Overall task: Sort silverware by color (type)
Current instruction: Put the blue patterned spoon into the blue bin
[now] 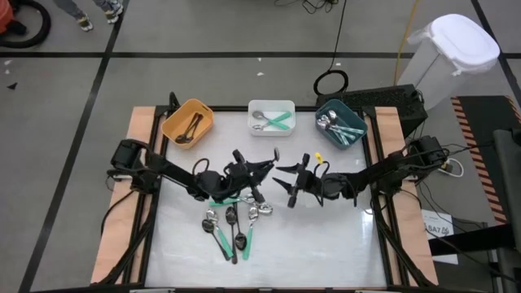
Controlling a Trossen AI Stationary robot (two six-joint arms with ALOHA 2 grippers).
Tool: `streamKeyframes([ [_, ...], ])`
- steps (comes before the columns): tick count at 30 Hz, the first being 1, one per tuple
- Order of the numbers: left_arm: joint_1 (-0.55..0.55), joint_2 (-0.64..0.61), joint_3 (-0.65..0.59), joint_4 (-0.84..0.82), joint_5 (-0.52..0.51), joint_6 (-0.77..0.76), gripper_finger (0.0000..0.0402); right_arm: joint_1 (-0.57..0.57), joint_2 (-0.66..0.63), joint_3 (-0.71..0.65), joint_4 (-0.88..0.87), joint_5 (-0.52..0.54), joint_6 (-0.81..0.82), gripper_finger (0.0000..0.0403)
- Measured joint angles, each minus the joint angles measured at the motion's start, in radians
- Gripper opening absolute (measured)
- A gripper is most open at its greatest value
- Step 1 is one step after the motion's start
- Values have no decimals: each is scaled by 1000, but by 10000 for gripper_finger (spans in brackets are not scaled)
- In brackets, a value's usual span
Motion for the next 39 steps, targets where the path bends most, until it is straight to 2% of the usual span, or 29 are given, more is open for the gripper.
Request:
streamKeyframes([
  [6, 10, 46, 3, 58, -2, 13, 33, -11, 0, 14, 0, -36, -1, 188],
  [9, 23, 67, 6, 65, -1, 13, 33, -34, 0, 14, 0, -99, 0, 193],
  [15, 39, 120, 37, 70, 3, 14, 33, -85, 0, 14, -20, -141, 27, 191],
  [20, 38, 175, 107, 58, 52, 23, 33, -107, 0, 14, -36, -192, 26, 186],
  [24, 38, 188, 133, 41, 45, 59, 33, -108, 0, 14, -58, -190, 20, 161],
  [31, 36, 185, 133, 37, -1, 117, 33, -108, 0, 14, -84, -183, 28, 73],
  [34, 36, 185, 133, 18, -3, 94, 36, -109, -2, 14, -109, -179, 35, 66],
  [36, 36, 186, 133, 6, -13, 51, 59, -109, -2, 14, -130, -179, 37, 65],
  [39, 36, 175, 133, -42, -44, 21, 113, -109, -5, 14, -173, -178, 33, 42],
])
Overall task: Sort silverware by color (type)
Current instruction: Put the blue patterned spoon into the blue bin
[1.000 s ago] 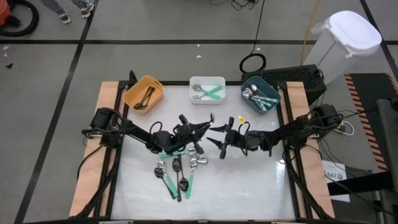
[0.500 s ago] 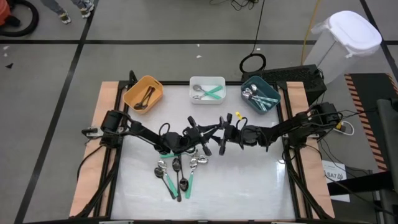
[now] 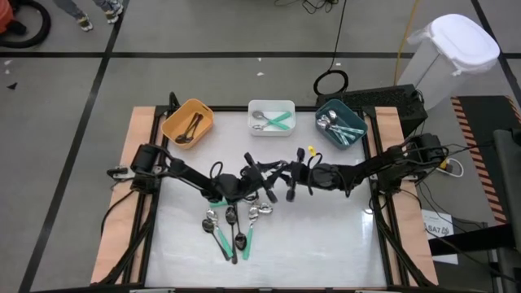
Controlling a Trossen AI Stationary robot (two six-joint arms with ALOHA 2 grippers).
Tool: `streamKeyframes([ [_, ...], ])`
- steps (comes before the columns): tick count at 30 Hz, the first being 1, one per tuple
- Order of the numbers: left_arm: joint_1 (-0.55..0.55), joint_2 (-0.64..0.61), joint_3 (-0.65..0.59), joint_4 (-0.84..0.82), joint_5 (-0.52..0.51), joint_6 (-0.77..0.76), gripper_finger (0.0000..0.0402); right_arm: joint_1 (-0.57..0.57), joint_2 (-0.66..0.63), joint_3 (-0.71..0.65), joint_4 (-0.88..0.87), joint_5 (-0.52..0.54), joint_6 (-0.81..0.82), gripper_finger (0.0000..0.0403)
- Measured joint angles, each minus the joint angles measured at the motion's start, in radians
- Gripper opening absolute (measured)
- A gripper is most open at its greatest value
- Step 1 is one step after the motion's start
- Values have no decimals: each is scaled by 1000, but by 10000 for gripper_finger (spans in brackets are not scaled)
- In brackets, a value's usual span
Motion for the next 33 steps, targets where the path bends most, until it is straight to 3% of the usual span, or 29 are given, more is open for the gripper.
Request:
streamKeyframes([
  [5, -5, -37, 0, -102, -11, -28, 202, 2, -20, 0, -68, -21, 4, 43],
  [9, -25, -88, 0, -208, -11, -24, 242, 2, -55, 0, -151, -63, 3, 44],
  [13, -44, -173, 1, -385, 10, -53, 249, 0, -109, 1, -223, -103, 5, 45],
  [18, -31, -263, 1, -637, 218, -126, 250, -2, -177, 1, -303, -209, 15, 47],
  [22, 3, -260, 0, -677, 328, -140, 250, -2, -195, 1, -338, -270, -7, 47],
  [26, 44, -246, 1, -673, 503, -123, 250, -2, -195, 1, -356, -278, -11, 48],
  [33, 55, -245, 0, -677, 542, -121, 250, -2, -195, 1, -375, -278, -11, 49],
])
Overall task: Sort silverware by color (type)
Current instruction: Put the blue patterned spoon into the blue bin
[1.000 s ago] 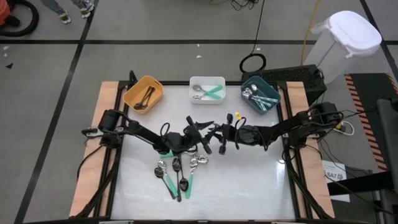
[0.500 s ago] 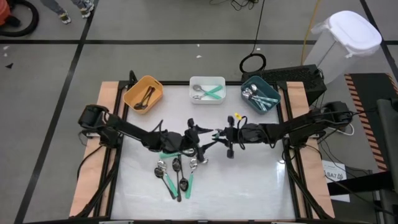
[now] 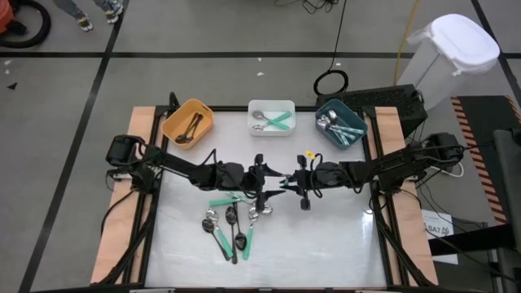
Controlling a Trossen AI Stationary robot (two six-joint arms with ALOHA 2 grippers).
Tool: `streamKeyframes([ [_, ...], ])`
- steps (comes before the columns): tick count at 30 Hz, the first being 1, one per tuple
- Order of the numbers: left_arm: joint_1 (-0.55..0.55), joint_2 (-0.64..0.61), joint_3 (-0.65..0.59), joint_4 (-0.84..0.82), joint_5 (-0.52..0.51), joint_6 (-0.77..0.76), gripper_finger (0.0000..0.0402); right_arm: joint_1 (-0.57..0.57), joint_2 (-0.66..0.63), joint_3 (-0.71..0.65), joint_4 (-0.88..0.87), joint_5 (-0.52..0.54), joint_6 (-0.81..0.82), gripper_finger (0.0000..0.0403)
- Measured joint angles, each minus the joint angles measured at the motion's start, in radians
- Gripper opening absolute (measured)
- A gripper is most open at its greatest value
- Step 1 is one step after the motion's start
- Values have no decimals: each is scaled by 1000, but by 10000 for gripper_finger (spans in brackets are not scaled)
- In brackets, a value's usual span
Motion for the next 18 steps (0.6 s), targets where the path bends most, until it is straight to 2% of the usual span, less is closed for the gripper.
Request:
streamKeyframes([
  [4, -4, 25, 0, 22, -6, -12, 246, 0, 0, 0, 1, 5, 0, 49],
  [7, -5, 61, 0, 72, -24, -17, 229, 0, 5, 0, 13, 5, 0, 49],
  [12, -6, 104, 1, 185, -32, -20, 179, 0, 12, 1, 17, 6, 0, 49],
  [18, -6, 105, 1, 191, -103, -1, 110, 0, 13, 1, 14, 7, -1, 49],
])
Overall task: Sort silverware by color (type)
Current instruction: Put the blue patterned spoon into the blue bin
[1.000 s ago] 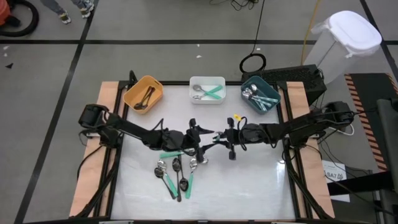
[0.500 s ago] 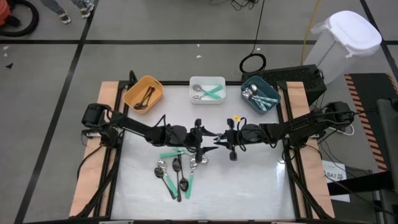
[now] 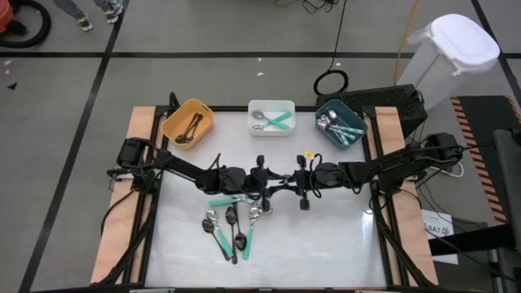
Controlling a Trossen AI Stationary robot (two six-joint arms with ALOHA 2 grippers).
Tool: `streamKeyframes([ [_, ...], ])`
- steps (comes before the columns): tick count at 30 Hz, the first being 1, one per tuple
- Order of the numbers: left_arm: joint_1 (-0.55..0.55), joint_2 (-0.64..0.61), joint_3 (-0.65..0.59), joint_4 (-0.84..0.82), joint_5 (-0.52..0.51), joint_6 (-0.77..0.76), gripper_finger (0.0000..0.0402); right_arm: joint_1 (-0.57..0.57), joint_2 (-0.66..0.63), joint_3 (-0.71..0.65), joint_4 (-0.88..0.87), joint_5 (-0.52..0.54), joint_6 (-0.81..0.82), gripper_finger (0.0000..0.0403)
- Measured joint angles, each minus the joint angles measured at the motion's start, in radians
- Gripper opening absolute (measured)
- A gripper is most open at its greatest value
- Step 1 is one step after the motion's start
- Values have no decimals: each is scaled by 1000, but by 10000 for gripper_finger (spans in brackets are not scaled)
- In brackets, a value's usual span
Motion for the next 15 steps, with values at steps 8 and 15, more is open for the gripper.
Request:
streamKeyframes([
  [8, 0, 0, 0, 2, -67, -1, 24, 0, 0, 0, -3, 84, 4, 50],
  [15, -21, 0, 0, 4, -272, -11, 24, 15, 0, 0, -8, 238, 3, 86],
])
